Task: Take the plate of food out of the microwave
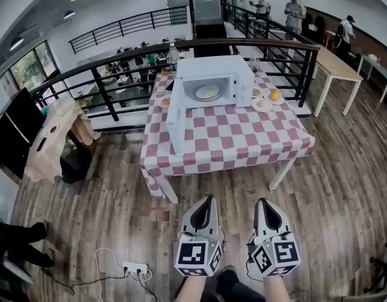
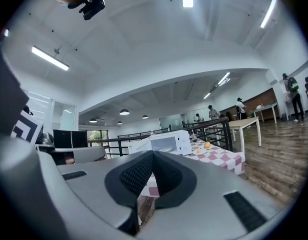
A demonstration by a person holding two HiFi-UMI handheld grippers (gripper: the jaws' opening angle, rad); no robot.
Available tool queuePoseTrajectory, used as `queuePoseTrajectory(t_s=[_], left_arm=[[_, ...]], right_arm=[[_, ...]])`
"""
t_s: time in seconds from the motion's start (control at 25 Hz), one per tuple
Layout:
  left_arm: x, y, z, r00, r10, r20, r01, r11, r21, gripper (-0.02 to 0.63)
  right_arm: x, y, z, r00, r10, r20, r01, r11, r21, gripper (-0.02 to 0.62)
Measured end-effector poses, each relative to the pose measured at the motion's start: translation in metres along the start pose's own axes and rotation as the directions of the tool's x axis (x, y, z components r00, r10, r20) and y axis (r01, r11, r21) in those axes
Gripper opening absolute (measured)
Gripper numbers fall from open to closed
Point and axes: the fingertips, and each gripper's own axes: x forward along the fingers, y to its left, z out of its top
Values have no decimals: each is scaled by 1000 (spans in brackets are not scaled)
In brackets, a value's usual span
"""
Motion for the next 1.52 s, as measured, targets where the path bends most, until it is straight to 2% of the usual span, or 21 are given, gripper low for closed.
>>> queuePoseTrajectory(t_s=[0.36,0.88,1.52], left_arm=[[52,-11,-6,999,44,-7,-44,999,2,25],[103,7,-18,996,80,-40,-80,997,-12,25],[235,61,-20,997,55,-54,-57,998,-36,25]], right_arm=[[42,-46,2,999,44,-8,-43,998,34,-2],[95,-69,-5,997,68,-29,-66,996,68,-2],[231,-100,0,997,62,-50,-59,996,63,-2]])
